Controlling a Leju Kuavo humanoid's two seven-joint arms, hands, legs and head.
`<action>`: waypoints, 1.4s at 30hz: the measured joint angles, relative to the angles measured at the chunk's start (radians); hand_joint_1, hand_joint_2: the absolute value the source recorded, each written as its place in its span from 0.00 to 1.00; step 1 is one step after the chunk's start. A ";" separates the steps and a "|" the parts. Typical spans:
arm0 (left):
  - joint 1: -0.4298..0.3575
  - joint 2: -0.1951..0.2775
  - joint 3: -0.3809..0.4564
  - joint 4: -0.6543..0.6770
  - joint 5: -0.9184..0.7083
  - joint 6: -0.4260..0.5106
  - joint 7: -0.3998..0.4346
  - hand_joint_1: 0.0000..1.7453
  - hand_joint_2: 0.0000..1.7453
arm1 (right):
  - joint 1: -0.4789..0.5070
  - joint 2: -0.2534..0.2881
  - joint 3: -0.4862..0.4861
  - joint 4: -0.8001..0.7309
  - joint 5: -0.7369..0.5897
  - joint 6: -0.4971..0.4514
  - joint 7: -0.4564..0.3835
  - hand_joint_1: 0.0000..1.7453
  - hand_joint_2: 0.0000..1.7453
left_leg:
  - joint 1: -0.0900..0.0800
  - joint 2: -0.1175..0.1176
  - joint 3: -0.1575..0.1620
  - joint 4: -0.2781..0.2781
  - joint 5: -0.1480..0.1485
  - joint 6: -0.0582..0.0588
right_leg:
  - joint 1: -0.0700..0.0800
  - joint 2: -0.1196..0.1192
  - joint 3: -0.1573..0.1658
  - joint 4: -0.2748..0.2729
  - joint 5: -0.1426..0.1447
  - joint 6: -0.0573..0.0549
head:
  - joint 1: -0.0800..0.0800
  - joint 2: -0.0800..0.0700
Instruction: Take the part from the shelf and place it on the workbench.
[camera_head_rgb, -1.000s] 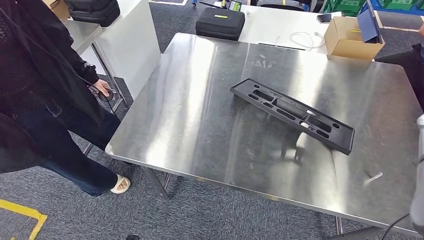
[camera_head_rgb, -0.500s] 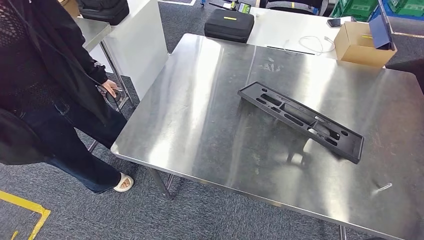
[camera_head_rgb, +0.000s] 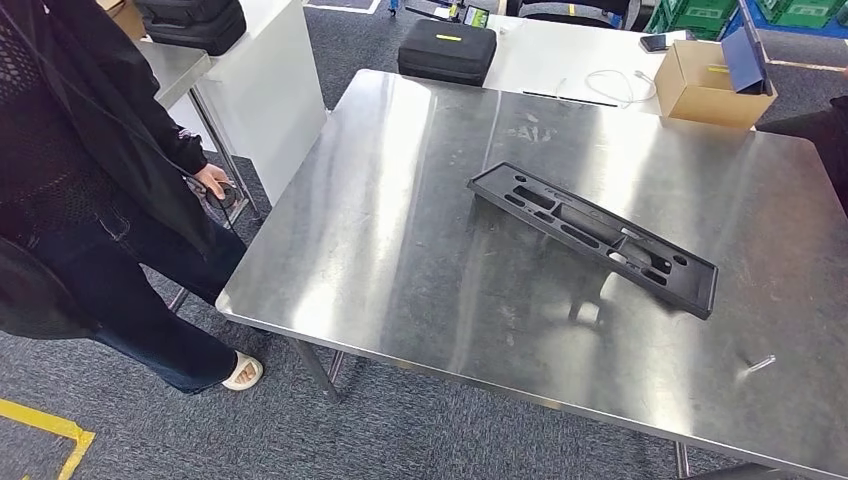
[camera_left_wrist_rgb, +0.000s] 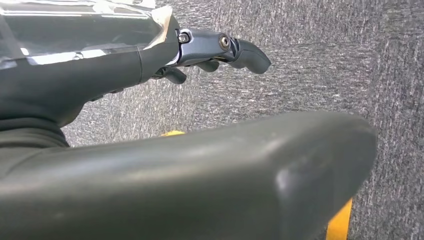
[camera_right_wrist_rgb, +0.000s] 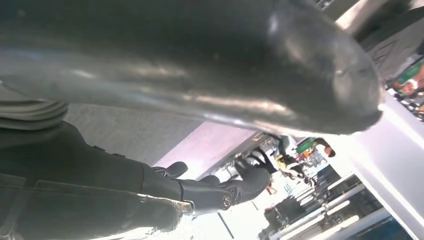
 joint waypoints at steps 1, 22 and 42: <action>0.000 0.000 0.001 0.000 0.001 0.004 0.000 0.00 0.00 | 0.002 0.011 -0.010 -0.007 0.027 0.000 0.011 0.00 0.00 | 0.000 0.000 0.000 0.000 0.000 0.000 | 0.000 0.000 0.000 0.000 0.000 0.000 | 0.000 0.000; -0.004 -0.017 0.042 0.000 0.000 0.024 -0.004 0.00 0.00 | -0.068 0.530 -0.110 0.262 0.454 0.035 0.257 0.00 0.00 | 0.006 0.005 0.004 -0.001 0.001 -0.003 | 0.006 0.003 0.003 0.001 0.000 -0.001 | 0.001 0.000; -0.025 -0.017 0.055 0.000 -0.018 0.031 0.066 0.00 0.00 | -0.087 0.764 0.087 0.354 0.697 0.256 0.332 0.00 0.00 | 0.002 0.005 0.004 0.000 0.001 -0.004 | 0.001 0.003 0.004 0.001 0.000 -0.001 | 0.000 0.000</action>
